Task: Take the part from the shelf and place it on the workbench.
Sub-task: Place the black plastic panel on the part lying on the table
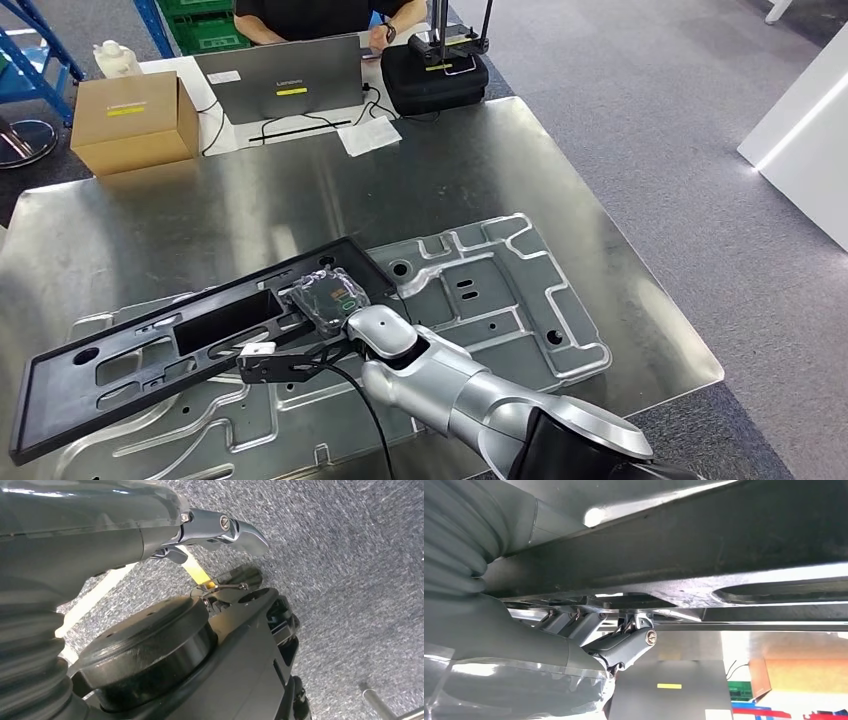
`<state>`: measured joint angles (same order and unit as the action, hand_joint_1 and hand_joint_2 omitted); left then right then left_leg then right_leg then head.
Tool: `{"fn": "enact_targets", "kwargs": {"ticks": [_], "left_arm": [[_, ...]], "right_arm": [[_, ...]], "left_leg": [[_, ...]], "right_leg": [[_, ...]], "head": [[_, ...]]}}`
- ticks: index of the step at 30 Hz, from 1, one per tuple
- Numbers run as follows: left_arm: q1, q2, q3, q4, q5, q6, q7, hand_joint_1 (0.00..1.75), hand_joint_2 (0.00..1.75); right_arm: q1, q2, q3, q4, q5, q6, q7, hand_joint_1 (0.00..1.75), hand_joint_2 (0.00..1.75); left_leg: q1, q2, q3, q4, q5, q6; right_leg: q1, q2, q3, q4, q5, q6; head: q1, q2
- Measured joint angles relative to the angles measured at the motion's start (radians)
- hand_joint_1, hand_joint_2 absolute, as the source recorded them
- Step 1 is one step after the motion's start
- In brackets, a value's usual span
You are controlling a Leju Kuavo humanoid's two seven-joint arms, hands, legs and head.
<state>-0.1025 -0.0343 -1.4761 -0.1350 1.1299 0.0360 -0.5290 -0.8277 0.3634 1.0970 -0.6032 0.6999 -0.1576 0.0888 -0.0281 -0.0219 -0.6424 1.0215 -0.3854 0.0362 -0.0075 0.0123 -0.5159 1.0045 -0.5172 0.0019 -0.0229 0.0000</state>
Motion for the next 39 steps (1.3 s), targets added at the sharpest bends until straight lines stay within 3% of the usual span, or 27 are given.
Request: {"fn": "enact_targets", "kwargs": {"ticks": [6,8,10,11,12,13,14,17,18,20,22,24,26,27,28,29,31,32,33,35,37,39], "left_arm": [[-0.001,0.000,-0.002,0.000,0.001,0.001,0.004,0.00,1.75],[-0.002,-0.001,-0.004,0.000,0.001,0.001,0.004,0.00,1.75],[-0.002,-0.001,-0.007,0.000,0.001,0.001,0.005,0.00,1.75],[-0.002,-0.001,-0.007,0.000,0.001,0.000,0.004,0.00,1.75],[-0.001,-0.001,-0.008,0.000,0.001,0.000,0.004,0.00,1.75],[-0.001,-0.001,-0.008,0.000,0.001,0.000,0.004,0.00,1.75],[-0.001,-0.001,-0.009,0.000,0.001,0.000,0.004,0.00,1.75],[-0.002,-0.012,-0.009,-0.003,0.002,0.000,0.003,0.00,1.75],[-0.003,-0.016,-0.010,-0.004,0.002,-0.001,0.003,0.00,1.75],[-0.003,-0.024,-0.010,-0.007,0.001,-0.001,0.002,0.00,1.75],[-0.003,-0.027,-0.010,-0.008,0.001,-0.001,0.002,0.00,1.75],[-0.003,-0.025,-0.011,-0.008,0.001,0.000,0.001,0.00,1.75],[-0.003,-0.022,-0.011,-0.008,0.001,0.000,0.001,0.00,1.75],[-0.002,-0.020,-0.011,-0.008,0.001,0.000,0.001,0.00,1.75],[-0.001,-0.017,-0.011,-0.007,0.001,0.000,0.001,0.00,1.75],[0.000,-0.014,-0.012,-0.007,0.001,0.000,0.001,0.00,1.75],[-0.001,-0.012,-0.012,-0.007,0.001,0.000,0.002,0.00,1.75],[-0.002,-0.012,-0.012,-0.007,0.001,0.000,0.002,0.00,1.75],[-0.002,-0.012,-0.013,-0.007,0.001,0.000,0.002,0.00,1.75],[-0.004,-0.012,-0.013,-0.007,0.002,0.000,0.002,0.00,1.75],[-0.006,-0.011,-0.014,-0.007,0.002,0.000,0.002,0.00,1.75],[-0.006,-0.010,-0.014,-0.006,0.002,0.004,0.003,0.00,1.75]], "right_arm": [[-0.001,0.000,-0.012,0.014,0.003,-0.001,-0.004,1.75,1.75],[-0.002,0.000,-0.014,0.019,0.003,0.001,-0.004,1.75,1.75],[-0.002,0.000,-0.016,0.026,0.006,0.003,-0.005,1.75,1.75],[-0.001,-0.001,-0.016,0.029,0.007,0.004,-0.005,1.75,1.75],[-0.001,-0.001,-0.016,0.032,0.009,0.005,-0.006,1.75,1.75],[-0.001,-0.001,-0.016,0.034,0.011,0.006,-0.006,1.75,1.75],[-0.002,-0.001,-0.016,0.036,0.012,0.007,-0.006,1.75,1.75],[-0.007,-0.001,-0.020,0.039,0.012,0.009,-0.007,1.75,1.75],[-0.008,0.000,-0.021,0.041,0.012,0.011,-0.007,1.75,1.75],[-0.007,0.000,-0.024,0.044,0.011,0.013,-0.008,1.75,1.75],[-0.004,0.001,-0.026,0.046,0.011,0.013,-0.008,1.75,1.75],[-0.001,0.003,-0.027,0.049,0.010,0.013,-0.008,1.75,1.75],[0.005,0.004,-0.027,0.052,0.010,0.013,-0.008,1.75,1.75],[0.008,0.003,-0.027,0.054,0.010,0.013,-0.008,1.75,1.75],[0.010,0.003,-0.027,0.057,0.011,0.013,-0.007,1.75,1.75],[0.011,0.003,-0.027,0.059,0.011,0.013,-0.007,1.75,1.75],[0.011,0.003,-0.028,0.062,0.012,0.011,-0.007,1.75,1.75],[0.010,0.003,-0.028,0.063,0.012,0.011,-0.007,1.75,1.75],[0.010,0.003,-0.029,0.063,0.012,0.011,-0.007,1.75,1.75],[0.009,0.003,-0.030,0.065,0.012,0.011,-0.007,1.75,1.75],[0.008,0.001,-0.031,0.066,0.012,0.011,-0.007,1.75,1.75],[0.007,0.000,-0.033,0.066,0.012,0.012,-0.007,1.75,1.75]], "left_leg": [[0.000,0.002,0.003,-0.004,0.005,0.016],[0.003,0.006,0.003,-0.010,0.011,0.023],[0.000,0.008,-0.004,-0.011,0.016,0.027],[-0.003,0.009,-0.009,-0.010,0.020,0.028],[-0.007,0.010,-0.014,-0.010,0.024,0.029],[-0.012,0.010,-0.020,-0.011,0.028,0.030],[-0.018,0.009,-0.025,-0.011,0.034,0.031],[-0.020,0.011,-0.034,-0.012,0.050,0.027],[-0.013,0.012,-0.034,-0.013,0.055,0.021],[-0.002,0.014,-0.033,-0.025,0.069,0.004],[-0.002,0.012,-0.040,-0.025,0.061,-0.014],[0.004,0.011,-0.069,0.051,-0.011,-0.038],[0.024,0.012,-0.106,0.183,-0.096,-0.067],[0.037,0.014,-0.111,0.226,-0.115,-0.082],[0.050,0.016,-0.096,0.230,-0.115,-0.098],[0.064,0.019,-0.059,0.190,-0.099,-0.116],[0.084,0.024,0.040,0.059,-0.066,-0.151],[0.087,0.021,0.067,0.020,-0.056,-0.153],[0.087,0.017,0.078,0.004,-0.061,-0.144],[0.084,0.009,0.065,0.022,-0.070,-0.106],[0.083,0.010,0.056,0.028,-0.075,-0.078],[0.077,0.013,0.047,0.027,-0.069,-0.060]], "right_leg": [[-0.004,0.000,0.002,0.006,-0.005,0.017],[-0.004,-0.002,-0.021,0.069,-0.051,0.020],[-0.002,-0.005,-0.078,0.197,-0.126,0.017],[0.000,-0.006,-0.105,0.255,-0.150,0.012],[0.004,-0.006,-0.118,0.285,-0.156,0.005],[0.010,-0.006,-0.111,0.277,-0.141,-0.006],[0.018,-0.006,-0.083,0.228,-0.112,-0.022],[0.045,-0.018,0.018,0.041,-0.040,-0.095],[0.051,-0.024,0.029,0.014,-0.029,-0.109],[0.059,-0.031,0.026,-0.010,-0.006,-0.121],[0.048,-0.030,0.027,-0.047,0.027,-0.116],[0.028,-0.030,0.020,-0.074,0.063,-0.092],[0.009,-0.030,0.000,-0.075,0.083,-0.066],[-0.001,-0.031,-0.011,-0.072,0.089,-0.053],[-0.012,-0.031,-0.021,-0.066,0.093,-0.039],[-0.025,-0.031,-0.032,-0.056,0.094,-0.026],[-0.045,-0.029,-0.053,-0.028,0.088,0.004],[-0.049,-0.027,-0.062,-0.013,0.083,0.018],[-0.049,-0.024,-0.069,0.002,0.079,0.028],[-0.048,-0.017,-0.075,0.016,0.078,0.041],[-0.050,-0.015,-0.084,0.034,0.065,0.045],[-0.047,-0.016,-0.120,0.116,0.007,0.040]], "head": [[0.000,0.000],[0.000,0.000],[0.000,0.000],[0.000,0.000],[0.000,0.000],[0.000,0.000],[0.000,0.000],[-0.008,0.000],[-0.007,0.000],[0.000,0.000],[0.002,0.000],[0.003,0.000],[0.002,0.000],[0.002,0.000],[0.002,0.000],[0.002,0.000],[0.001,0.000],[0.001,0.000],[0.001,0.000],[0.003,0.000],[0.005,0.000],[0.007,0.000]]}}
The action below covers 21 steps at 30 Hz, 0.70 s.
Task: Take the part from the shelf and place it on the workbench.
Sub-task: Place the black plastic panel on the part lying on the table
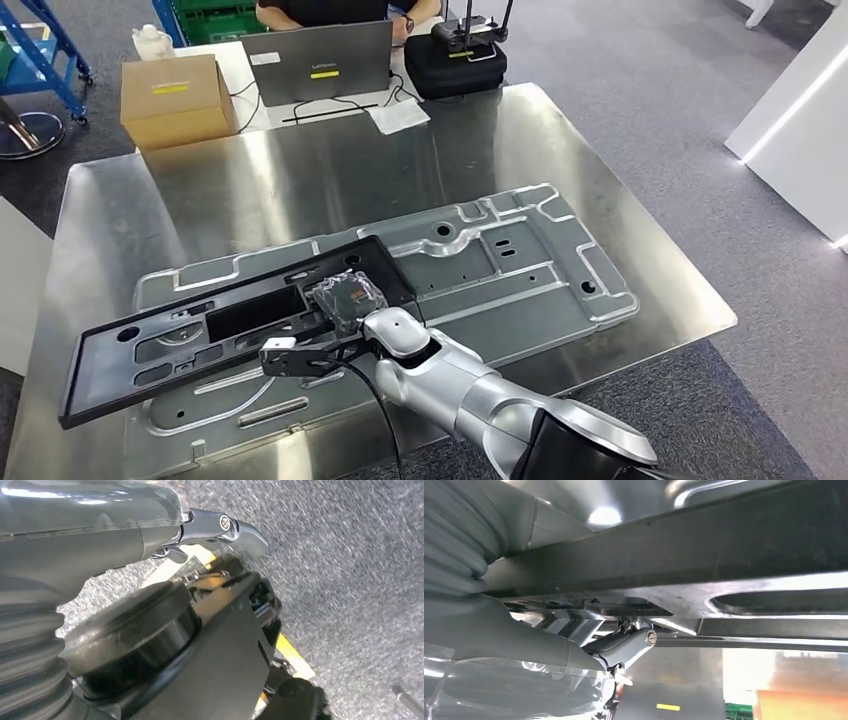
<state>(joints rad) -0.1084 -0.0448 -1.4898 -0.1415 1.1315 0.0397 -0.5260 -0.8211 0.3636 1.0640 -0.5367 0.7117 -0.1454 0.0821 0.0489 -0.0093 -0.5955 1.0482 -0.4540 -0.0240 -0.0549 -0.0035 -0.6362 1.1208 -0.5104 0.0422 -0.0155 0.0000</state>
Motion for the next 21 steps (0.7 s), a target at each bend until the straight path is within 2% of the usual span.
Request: {"fn": "enact_targets", "kwargs": {"ticks": [2,3,4,5,6,8,9,10,11,12,14,15,17,21], "left_arm": [[0.001,0.000,0.000,0.000,0.000,0.004,0.004,0.00,1.75],[0.002,0.000,-0.001,0.000,0.000,0.006,0.006,0.00,1.75],[0.002,0.000,-0.001,0.000,0.000,0.008,0.008,0.00,1.75],[0.003,0.000,-0.002,0.000,0.000,0.011,0.010,0.00,1.75],[0.003,0.001,-0.002,0.000,0.000,0.014,0.012,0.00,1.75],[0.003,-0.001,-0.003,0.000,0.001,0.020,0.014,0.00,1.75],[0.002,-0.001,-0.003,0.000,0.001,0.021,0.015,0.00,1.75],[0.001,-0.002,-0.003,0.000,0.002,0.022,0.015,0.00,1.75],[0.001,-0.002,-0.003,0.000,0.003,0.024,0.015,0.00,1.75],[0.000,-0.002,-0.003,0.000,0.004,0.027,0.015,0.00,1.75],[0.000,-0.002,-0.004,0.000,0.007,0.035,0.014,0.00,1.75],[0.000,-0.002,-0.004,0.000,0.008,0.038,0.013,0.00,1.75],[0.000,0.000,-0.006,0.000,0.008,0.041,0.011,0.00,1.75],[0.000,0.004,-0.011,0.000,0.008,0.042,0.011,0.00,1.75]], "right_arm": [[-0.001,-0.002,-0.001,0.002,0.002,0.002,0.000,1.75,1.75],[-0.002,-0.003,-0.002,0.003,0.003,0.003,0.000,1.75,1.75],[-0.003,-0.004,-0.002,0.004,0.005,0.004,0.001,1.75,1.75],[-0.005,-0.005,-0.002,0.005,0.006,0.005,0.002,1.75,1.75],[-0.007,-0.005,-0.002,0.006,0.007,0.004,0.002,1.75,1.75],[-0.011,-0.005,-0.004,0.006,0.008,-0.001,0.000,1.75,1.75],[-0.012,-0.005,-0.006,0.006,0.008,-0.005,-0.002,1.75,1.75],[-0.012,-0.005,-0.008,0.006,0.008,-0.009,-0.005,1.75,1.75],[-0.010,-0.005,-0.010,0.006,0.008,-0.013,-0.008,1.75,1.75],[-0.008,-0.004,-0.012,0.006,0.008,-0.017,-0.012,1.75,1.75],[-0.004,-0.003,-0.017,0.006,0.008,-0.025,-0.018,1.75,1.75],[-0.001,-0.002,-0.020,0.006,0.008,-0.028,-0.020,1.75,1.75],[0.004,-0.001,-0.024,0.006,0.009,-0.033,-0.021,1.75,1.75],[0.008,0.000,-0.026,0.006,0.011,-0.034,-0.023,1.75,1.75]], "left_leg": [[-0.011,0.001,-0.011,0.000,0.007,0.012],[-0.019,0.001,-0.015,0.000,0.010,0.016],[-0.027,0.001,-0.018,0.000,0.012,0.020],[-0.036,0.000,-0.020,0.000,0.015,0.023],[-0.044,0.000,-0.020,-0.001,0.017,0.026],[-0.054,-0.001,-0.020,-0.004,0.022,0.029],[-0.054,-0.001,-0.019,-0.007,0.026,0.027],[-0.052,0.000,-0.019,-0.010,0.029,0.024],[-0.051,0.000,-0.018,-0.013,0.030,0.025],[-0.050,0.001,-0.019,-0.013,0.031,0.026],[-0.050,0.000,-0.019,-0.014,0.030,0.031],[-0.049,0.000,-0.019,-0.014,0.031,0.029],[-0.049,0.000,-0.017,-0.016,0.033,0.027],[-0.049,0.000,-0.015,-0.019,0.036,0.024]], "right_leg": [[0.011,0.000,-0.059,0.136,-0.070,-0.010],[0.019,0.000,-0.079,0.184,-0.086,-0.018],[0.028,0.001,-0.081,0.199,-0.084,-0.029],[0.039,0.001,-0.064,0.175,-0.064,-0.045],[0.051,0.003,-0.030,0.117,-0.034,-0.065],[0.074,0.007,0.042,-0.010,0.006,-0.111],[0.083,0.007,0.062,-0.051,0.017,-0.126],[0.088,0.006,0.071,-0.072,0.019,-0.135],[0.090,0.004,0.073,-0.081,0.027,-0.127],[0.089,0.003,0.074,-0.091,0.028,-0.106],[0.086,0.002,0.076,-0.098,0.030,-0.072],[0.085,0.002,0.076,-0.098,0.030,-0.064],[0.085,0.002,0.077,-0.098,0.031,-0.070],[0.085,0.002,0.077,-0.098,0.032,-0.071]], "head": [[0.000,0.000],[0.000,0.000],[0.000,0.000],[0.000,0.000],[0.000,0.000],[-0.003,0.000],[-0.004,0.000],[-0.004,0.000],[-0.003,0.000],[-0.002,0.000],[-0.002,0.000],[-0.002,0.000],[-0.002,0.000],[-0.002,0.000]]}}
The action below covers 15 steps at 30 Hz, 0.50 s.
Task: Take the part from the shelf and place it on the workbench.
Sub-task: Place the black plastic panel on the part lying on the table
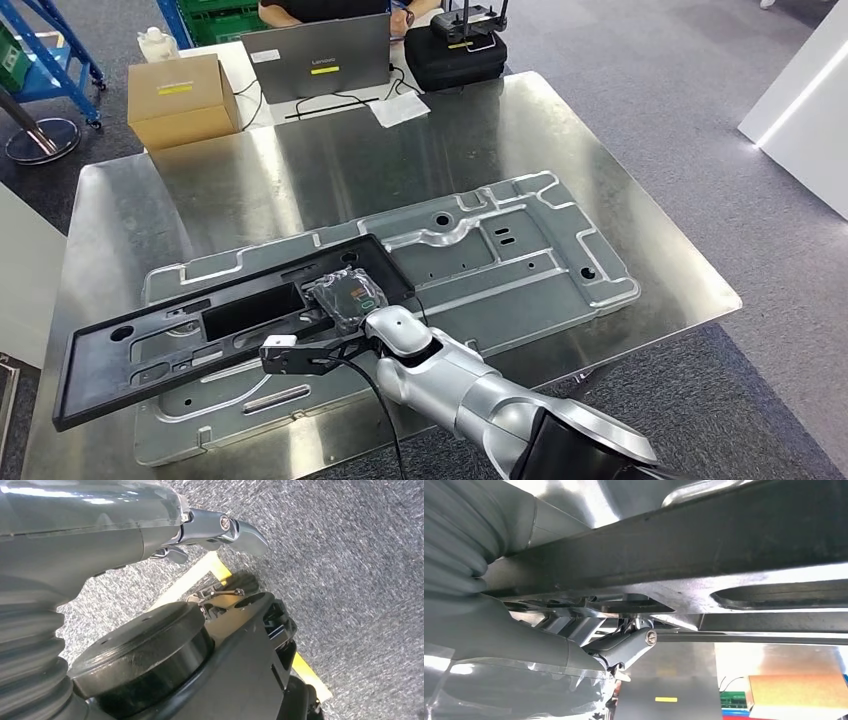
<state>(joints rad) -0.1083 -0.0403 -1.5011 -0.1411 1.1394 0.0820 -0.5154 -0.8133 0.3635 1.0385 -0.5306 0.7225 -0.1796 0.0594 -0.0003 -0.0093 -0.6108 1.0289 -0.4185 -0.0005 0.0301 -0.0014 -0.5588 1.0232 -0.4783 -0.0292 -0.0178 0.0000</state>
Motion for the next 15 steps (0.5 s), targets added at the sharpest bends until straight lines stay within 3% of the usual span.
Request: {"fn": "enact_targets", "kwargs": {"ticks": [4,15], "left_arm": [[0.000,0.000,-0.003,0.000,-0.001,0.002,0.003,0.00,1.75],[0.000,0.001,-0.016,0.000,-0.008,0.013,0.049,0.00,1.75]], "right_arm": [[0.002,0.000,-0.001,0.000,0.002,0.002,-0.001,0.00,0.00],[0.033,0.000,-0.010,0.000,0.002,0.011,0.008,0.00,0.00]], "left_leg": [[0.000,0.000,0.001,-0.003,0.001,-0.002],[0.000,0.000,-0.001,-0.003,0.001,-0.002]], "right_leg": [[0.000,0.000,0.000,0.000,0.000,-0.002],[0.000,0.000,-0.002,0.001,0.000,-0.003]], "head": [[0.000,0.000],[0.000,0.000]]}}
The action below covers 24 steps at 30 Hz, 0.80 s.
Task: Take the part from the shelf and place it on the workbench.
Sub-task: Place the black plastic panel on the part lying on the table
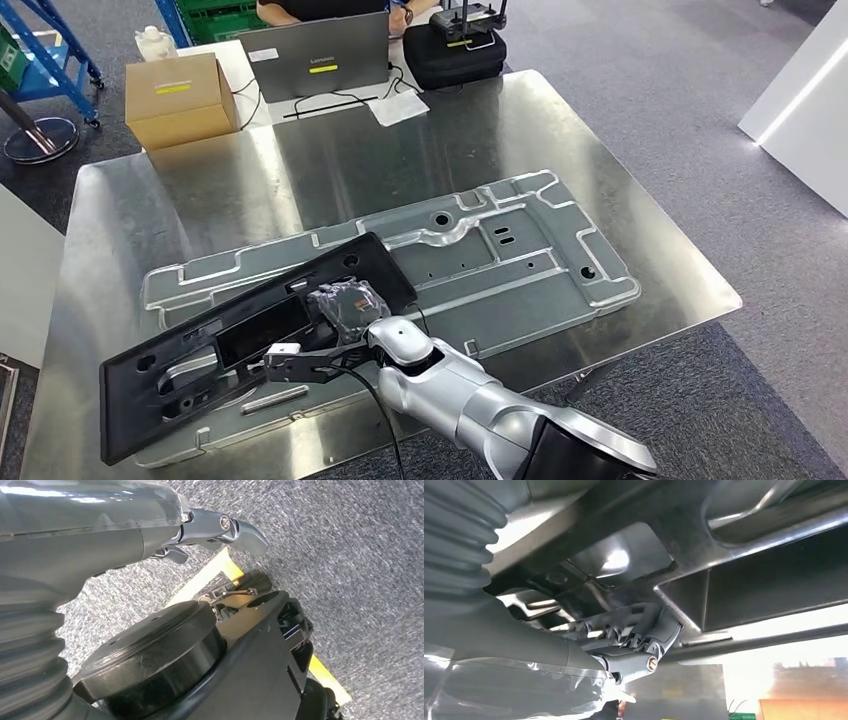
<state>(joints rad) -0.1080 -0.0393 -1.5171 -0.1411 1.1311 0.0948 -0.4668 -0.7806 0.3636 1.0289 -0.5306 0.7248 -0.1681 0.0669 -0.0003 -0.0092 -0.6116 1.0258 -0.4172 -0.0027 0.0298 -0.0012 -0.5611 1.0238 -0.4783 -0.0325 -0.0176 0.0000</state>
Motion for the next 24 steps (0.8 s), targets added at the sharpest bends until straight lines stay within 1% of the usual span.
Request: {"fn": "enact_targets", "kwargs": {"ticks": [24], "left_arm": [[0.000,0.000,-0.011,0.000,-0.006,0.004,0.001,0.00,1.75]], "right_arm": [[0.005,0.000,-0.007,0.003,0.006,0.023,-0.004,0.00,0.00]], "left_leg": [[0.000,0.000,-0.001,0.000,0.000,0.000]], "right_leg": [[0.000,0.000,-0.001,0.000,0.000,0.000]], "head": [[0.000,0.000]]}}
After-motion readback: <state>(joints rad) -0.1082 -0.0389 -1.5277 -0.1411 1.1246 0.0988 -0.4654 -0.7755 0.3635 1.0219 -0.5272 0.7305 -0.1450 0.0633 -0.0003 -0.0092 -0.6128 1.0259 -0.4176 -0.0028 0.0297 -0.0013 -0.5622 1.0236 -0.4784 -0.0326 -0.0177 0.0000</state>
